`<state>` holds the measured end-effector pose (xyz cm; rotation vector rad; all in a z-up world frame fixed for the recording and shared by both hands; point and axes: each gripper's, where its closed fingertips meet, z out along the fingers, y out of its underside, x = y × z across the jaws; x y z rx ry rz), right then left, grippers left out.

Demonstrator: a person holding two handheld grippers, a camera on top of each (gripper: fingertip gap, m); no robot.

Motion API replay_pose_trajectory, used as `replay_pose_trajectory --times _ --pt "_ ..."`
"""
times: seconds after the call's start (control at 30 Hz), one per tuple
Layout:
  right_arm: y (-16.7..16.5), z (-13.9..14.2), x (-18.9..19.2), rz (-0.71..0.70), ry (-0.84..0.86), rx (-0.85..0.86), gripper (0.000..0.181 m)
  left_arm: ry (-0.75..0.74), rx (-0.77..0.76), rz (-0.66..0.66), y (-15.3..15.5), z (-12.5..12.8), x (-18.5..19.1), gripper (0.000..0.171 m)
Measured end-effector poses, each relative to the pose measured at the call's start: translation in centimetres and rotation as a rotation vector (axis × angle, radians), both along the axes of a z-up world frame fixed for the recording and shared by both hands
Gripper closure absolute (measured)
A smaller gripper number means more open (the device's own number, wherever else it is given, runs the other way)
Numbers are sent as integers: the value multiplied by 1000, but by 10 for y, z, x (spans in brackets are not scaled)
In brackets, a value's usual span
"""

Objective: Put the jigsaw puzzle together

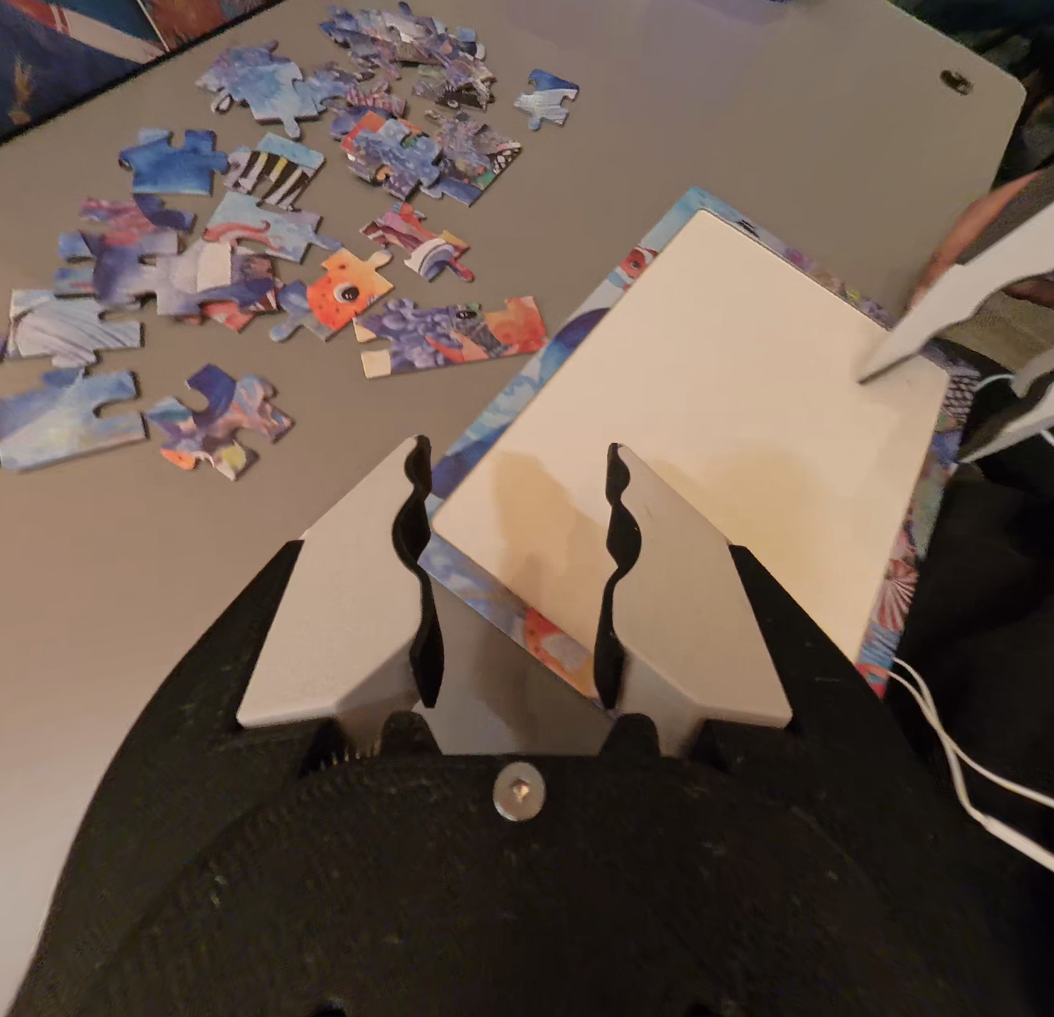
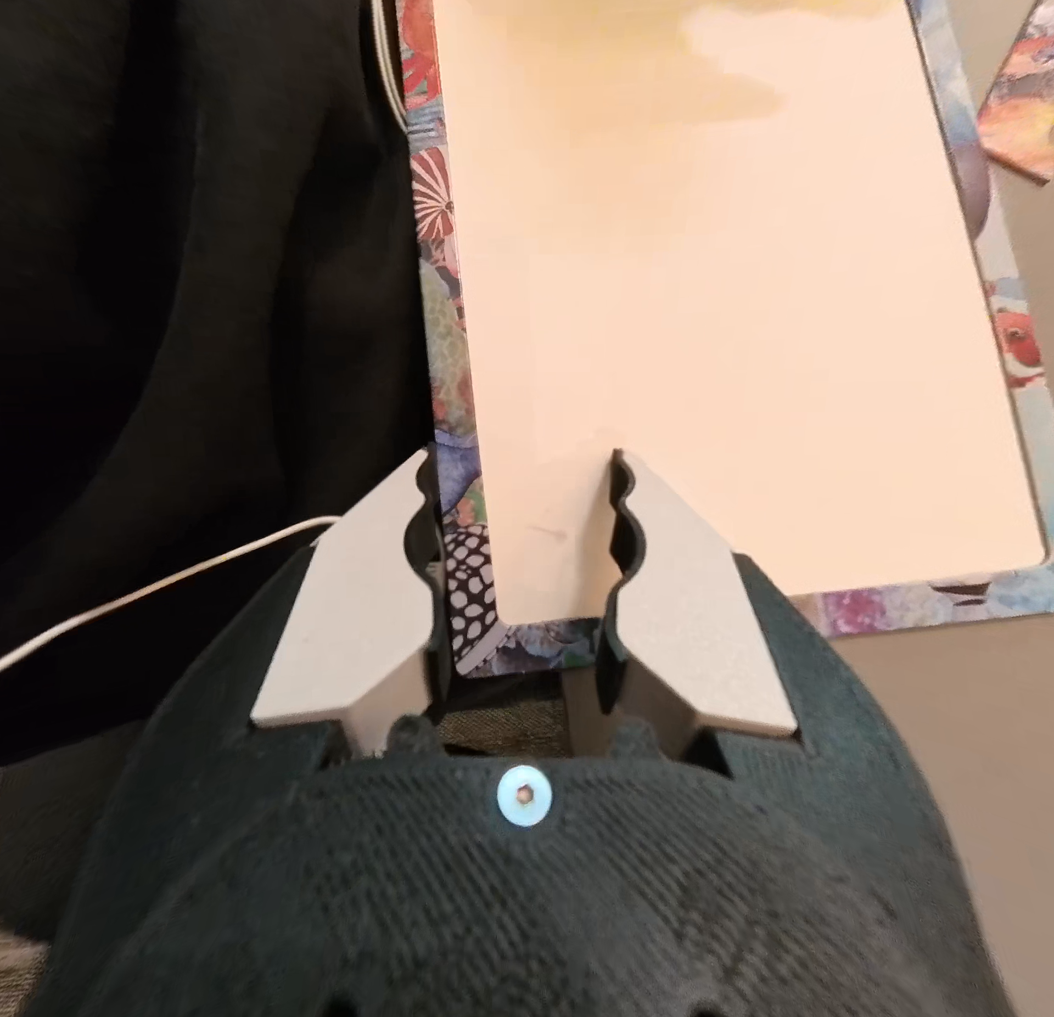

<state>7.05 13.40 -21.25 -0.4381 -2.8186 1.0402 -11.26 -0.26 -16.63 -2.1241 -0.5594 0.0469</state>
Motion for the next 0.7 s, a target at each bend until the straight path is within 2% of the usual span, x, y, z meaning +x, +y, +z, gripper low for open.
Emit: replay_pose_trajectory --times 0.07,0.27,0.47,0.57,0.7 --pt "1 2 7 -10 -23 -16 130 1 -31 -20 12 -8 -15 112" --pt "5 2 6 -68 6 -23 134 82 -240 -93 47 -47 -54 114" --pt "6 2 -2 -92 15 -85 132 103 -231 -83 66 -50 -77 121" --pt "9 3 -22 -138 42 -95 124 97 -222 -61 72 -50 -97 122" --pt "13 1 -47 -178 49 -110 129 90 -205 -30 79 -50 -124 127"
